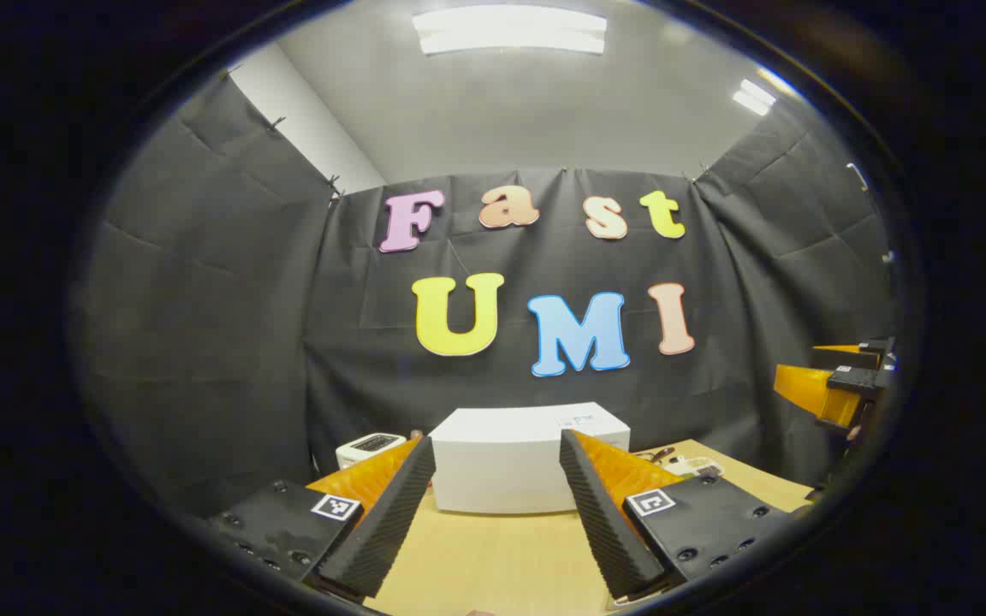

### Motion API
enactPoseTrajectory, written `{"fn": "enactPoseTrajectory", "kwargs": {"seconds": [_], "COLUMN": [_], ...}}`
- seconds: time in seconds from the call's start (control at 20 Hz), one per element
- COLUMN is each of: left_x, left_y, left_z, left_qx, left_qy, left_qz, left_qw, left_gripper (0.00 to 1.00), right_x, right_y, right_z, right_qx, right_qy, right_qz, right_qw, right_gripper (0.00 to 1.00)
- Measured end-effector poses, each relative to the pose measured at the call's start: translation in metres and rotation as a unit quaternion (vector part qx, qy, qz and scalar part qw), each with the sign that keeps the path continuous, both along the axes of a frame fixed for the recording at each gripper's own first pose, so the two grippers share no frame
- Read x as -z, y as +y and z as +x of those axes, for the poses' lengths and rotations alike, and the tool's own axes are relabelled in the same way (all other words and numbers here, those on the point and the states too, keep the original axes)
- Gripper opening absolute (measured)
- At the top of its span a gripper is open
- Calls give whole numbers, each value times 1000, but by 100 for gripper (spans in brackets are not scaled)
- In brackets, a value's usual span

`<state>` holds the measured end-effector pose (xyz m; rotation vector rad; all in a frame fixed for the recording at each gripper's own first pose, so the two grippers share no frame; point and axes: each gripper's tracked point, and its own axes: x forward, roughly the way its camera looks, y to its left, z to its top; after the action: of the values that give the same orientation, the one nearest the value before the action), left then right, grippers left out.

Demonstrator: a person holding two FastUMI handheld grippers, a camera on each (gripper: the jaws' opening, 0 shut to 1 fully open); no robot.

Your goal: Open the microwave oven with the left hand, put the food in, and close the microwave oven.

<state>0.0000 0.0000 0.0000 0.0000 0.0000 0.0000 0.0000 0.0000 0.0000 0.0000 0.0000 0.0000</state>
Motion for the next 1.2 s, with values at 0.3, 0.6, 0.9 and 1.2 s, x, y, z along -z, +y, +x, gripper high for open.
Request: {"fn": "enactPoseTrajectory", "kwargs": {"seconds": [0.3,0.6,0.9,1.2], "left_x": [1,-4,-2,-5], "left_y": [-2,-10,-24,-40], "left_z": [-1,-1,1,25], "left_qx": [-1,-2,-6,-16], "left_qy": [0,-2,-1,-17], "left_qz": [-1,3,-1,6], "left_qw": [1000,1000,1000,1000], "left_gripper": [97,97,97,97], "right_x": [0,2,-2,0], "right_y": [-6,-8,-20,-36], "right_z": [-2,-5,-4,-4], "right_qx": [2,-10,-14,-26], "right_qy": [1,-1,-9,-15], "right_qz": [-4,-2,-4,7], "right_qw": [1000,1000,1000,1000], "right_gripper": [96,96,96,96]}}
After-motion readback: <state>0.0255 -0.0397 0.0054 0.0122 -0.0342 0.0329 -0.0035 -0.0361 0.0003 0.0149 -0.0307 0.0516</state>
